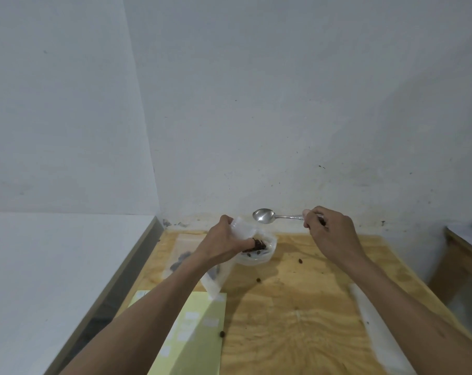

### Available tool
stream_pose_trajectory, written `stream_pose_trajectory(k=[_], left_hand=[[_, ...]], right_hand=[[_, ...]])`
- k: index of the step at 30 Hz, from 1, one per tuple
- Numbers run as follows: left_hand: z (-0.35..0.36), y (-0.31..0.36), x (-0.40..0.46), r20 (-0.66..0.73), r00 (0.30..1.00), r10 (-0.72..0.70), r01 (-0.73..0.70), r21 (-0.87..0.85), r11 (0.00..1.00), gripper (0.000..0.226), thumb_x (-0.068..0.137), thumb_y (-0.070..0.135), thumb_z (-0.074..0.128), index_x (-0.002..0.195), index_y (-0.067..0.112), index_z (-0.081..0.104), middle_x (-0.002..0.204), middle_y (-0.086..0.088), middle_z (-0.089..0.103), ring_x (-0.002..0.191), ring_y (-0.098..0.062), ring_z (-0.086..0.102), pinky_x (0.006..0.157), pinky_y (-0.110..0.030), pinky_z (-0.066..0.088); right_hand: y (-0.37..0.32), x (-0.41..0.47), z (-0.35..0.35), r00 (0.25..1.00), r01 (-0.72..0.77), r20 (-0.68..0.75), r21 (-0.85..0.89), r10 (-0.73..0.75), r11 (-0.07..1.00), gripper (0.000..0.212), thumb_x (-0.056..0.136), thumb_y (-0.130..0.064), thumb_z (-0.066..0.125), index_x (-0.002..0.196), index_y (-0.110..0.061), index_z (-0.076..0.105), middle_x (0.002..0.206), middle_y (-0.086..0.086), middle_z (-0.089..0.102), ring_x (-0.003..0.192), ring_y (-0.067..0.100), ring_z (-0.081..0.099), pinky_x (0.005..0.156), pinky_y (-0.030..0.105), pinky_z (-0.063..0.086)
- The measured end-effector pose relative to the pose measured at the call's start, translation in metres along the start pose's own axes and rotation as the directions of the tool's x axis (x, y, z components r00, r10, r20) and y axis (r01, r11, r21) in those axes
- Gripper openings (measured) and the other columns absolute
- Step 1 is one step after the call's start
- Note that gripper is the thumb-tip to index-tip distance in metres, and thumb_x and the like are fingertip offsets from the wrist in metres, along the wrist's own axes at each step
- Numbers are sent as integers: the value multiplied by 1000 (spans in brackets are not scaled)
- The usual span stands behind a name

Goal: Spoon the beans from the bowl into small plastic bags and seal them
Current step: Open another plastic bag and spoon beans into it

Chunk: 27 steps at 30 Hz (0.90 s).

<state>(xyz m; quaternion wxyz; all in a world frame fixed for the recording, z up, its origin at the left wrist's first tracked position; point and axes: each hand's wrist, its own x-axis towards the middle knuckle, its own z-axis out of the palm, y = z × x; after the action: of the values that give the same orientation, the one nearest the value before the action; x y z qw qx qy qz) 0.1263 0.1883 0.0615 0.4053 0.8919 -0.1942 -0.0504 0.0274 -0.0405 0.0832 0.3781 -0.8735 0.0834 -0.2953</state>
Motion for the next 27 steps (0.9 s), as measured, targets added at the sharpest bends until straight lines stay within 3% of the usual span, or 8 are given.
stream_pose_trajectory(k=[4,10,13,15,17,20,23,27], left_hand=[[-1,-3,1,-6,1000,-8,8,-2,1000,59,78,44,77,118,16,45,99,4,59,83,-8,57,61,-26,42],[-3,-9,6,-21,1000,-23,23,12,1000,59,79,44,77,119,14,45,98,2,59,78,-8,54,59,-25,40],[-4,-14,10,-18,999,-27,28,49,998,60,78,44,77,119,14,45,100,1,59,82,-10,57,63,-28,44],[-3,-19,13,-7,1000,-28,29,81,996,62,77,45,77,120,14,44,99,2,59,85,-10,58,64,-29,46],[-3,-22,15,10,999,-35,35,82,996,64,77,44,77,122,13,44,98,5,58,84,-9,57,61,-28,45],[-2,-26,17,28,999,-43,41,59,997,61,78,43,77,121,14,44,97,6,58,81,-8,56,58,-26,41],[-4,-30,18,31,998,-47,45,52,998,59,79,43,76,119,15,43,96,4,59,79,-8,56,57,-25,40],[-8,-33,17,22,999,-42,41,46,998,59,80,43,75,121,17,42,95,3,59,77,-8,55,59,-25,40]], right_hand=[[5,3,6,999,26,45,-152,-20,988,40,102,-29,52,69,-8,62,56,8,58,49,19,47,50,31,34],[6,-1,34,964,251,214,-540,-158,803,35,104,-33,40,74,-17,45,61,-5,49,57,24,49,53,33,32],[1,-5,52,935,339,307,-628,-178,701,30,106,-30,34,79,-18,43,64,-7,45,55,21,44,50,33,27],[2,-6,66,935,332,318,-632,-156,701,30,105,-27,36,77,-17,44,62,-7,45,54,19,45,47,31,26],[6,-4,77,961,209,270,-569,-59,795,35,103,-24,38,69,-18,40,58,-6,44,51,16,42,45,30,25],[16,5,93,945,-204,199,-266,261,942,41,99,-19,43,59,-14,34,55,0,37,49,19,31,49,29,19],[25,8,103,848,-496,220,12,482,868,27,94,-19,45,68,-12,41,65,7,37,52,19,28,52,30,18],[31,9,92,825,-560,182,140,535,816,22,86,-19,50,65,-15,51,60,7,40,52,19,31,51,27,23]])
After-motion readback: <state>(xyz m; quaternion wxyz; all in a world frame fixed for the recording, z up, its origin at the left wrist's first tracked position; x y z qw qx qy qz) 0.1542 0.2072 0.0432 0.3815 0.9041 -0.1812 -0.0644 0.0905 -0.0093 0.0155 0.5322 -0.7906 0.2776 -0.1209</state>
